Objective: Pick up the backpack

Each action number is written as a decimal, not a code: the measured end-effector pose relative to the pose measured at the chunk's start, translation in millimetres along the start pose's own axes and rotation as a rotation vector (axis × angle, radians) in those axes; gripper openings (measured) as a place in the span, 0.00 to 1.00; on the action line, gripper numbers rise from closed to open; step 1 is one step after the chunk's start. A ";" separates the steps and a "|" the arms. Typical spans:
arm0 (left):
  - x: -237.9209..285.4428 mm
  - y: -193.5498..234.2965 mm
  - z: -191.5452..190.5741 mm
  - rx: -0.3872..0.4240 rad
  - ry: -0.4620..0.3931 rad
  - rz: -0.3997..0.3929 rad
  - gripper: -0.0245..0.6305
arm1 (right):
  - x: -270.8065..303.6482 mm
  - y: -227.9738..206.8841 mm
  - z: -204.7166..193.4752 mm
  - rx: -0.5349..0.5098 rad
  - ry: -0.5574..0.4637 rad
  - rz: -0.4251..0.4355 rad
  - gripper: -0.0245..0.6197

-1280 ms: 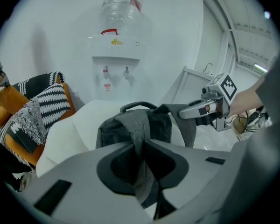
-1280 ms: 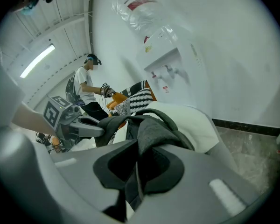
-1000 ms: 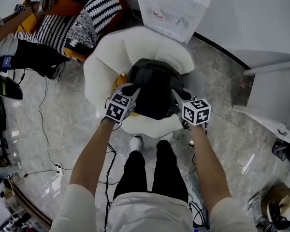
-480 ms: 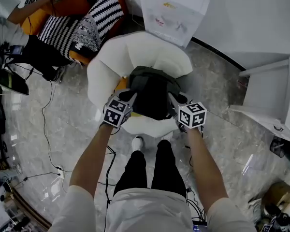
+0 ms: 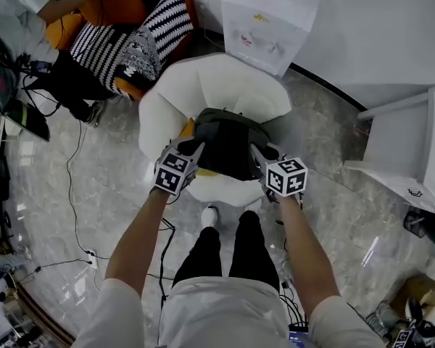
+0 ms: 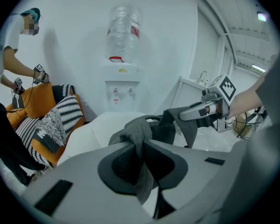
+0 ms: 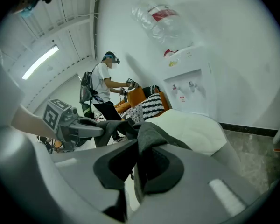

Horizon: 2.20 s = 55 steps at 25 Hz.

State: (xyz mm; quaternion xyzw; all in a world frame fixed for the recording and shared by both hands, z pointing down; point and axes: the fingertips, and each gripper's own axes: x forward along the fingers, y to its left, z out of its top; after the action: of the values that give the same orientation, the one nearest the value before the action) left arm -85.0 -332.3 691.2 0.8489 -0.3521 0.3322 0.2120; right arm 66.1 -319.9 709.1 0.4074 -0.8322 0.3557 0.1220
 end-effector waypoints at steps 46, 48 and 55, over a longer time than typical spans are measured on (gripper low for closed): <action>-198.2 -21.8 173.4 0.100 -0.464 0.004 0.08 | -118.7 143.3 181.9 -0.246 -0.278 0.065 0.09; -206.8 -23.7 181.1 0.107 -0.484 0.008 0.08 | -124.4 148.6 191.1 -0.264 -0.289 0.068 0.09; -233.9 -27.1 205.6 0.129 -0.546 0.018 0.08 | -141.7 167.1 224.6 -0.308 -0.330 0.080 0.09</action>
State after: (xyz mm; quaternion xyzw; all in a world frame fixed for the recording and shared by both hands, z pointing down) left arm -104.0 -329.6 379.2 0.9156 -0.3818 0.1149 0.0517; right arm 48.2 -322.0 395.8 0.4034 -0.9008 0.1577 0.0309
